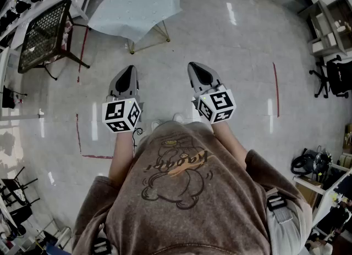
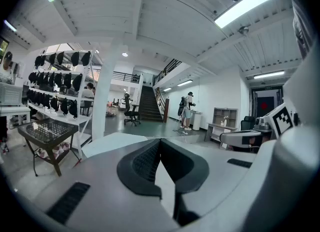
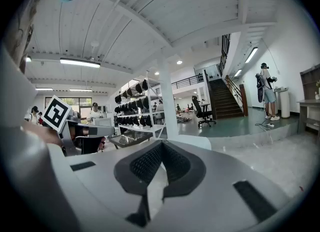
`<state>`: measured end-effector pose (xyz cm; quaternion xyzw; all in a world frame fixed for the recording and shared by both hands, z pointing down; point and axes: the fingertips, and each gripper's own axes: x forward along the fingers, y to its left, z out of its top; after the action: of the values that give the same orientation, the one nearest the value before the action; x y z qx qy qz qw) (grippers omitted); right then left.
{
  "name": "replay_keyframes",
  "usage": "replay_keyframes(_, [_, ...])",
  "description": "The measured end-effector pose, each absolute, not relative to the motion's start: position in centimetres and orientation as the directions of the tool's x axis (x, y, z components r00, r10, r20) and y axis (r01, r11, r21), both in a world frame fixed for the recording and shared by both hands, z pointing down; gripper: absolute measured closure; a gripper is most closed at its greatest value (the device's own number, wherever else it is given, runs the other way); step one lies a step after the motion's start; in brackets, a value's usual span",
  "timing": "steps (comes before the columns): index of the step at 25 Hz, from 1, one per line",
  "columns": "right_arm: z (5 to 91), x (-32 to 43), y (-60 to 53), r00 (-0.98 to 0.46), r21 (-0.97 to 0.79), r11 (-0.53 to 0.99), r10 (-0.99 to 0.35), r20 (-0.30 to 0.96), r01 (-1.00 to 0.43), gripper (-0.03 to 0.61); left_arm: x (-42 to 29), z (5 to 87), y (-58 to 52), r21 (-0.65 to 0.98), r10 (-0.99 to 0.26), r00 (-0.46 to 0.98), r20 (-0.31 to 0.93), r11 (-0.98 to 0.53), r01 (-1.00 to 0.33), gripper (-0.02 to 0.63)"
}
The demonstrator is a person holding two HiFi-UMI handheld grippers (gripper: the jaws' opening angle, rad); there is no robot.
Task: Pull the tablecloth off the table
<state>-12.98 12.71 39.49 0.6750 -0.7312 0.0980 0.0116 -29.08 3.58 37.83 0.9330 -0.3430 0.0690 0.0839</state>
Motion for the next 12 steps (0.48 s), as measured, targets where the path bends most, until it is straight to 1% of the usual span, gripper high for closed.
replay_keyframes(6, [39.56,-13.03,12.77,-0.082,-0.13,0.064,-0.986,0.142,-0.989,0.573,-28.61,38.15,3.9,0.12,-0.595,0.781,0.192,-0.775,-0.62,0.595])
replay_keyframes(12, [39.4,-12.68,13.44,-0.03,-0.155,0.011,-0.992,0.122,-0.988,0.572,-28.58,38.49,3.36,0.119,-0.568,0.796,0.208,-0.793,-0.597,0.595])
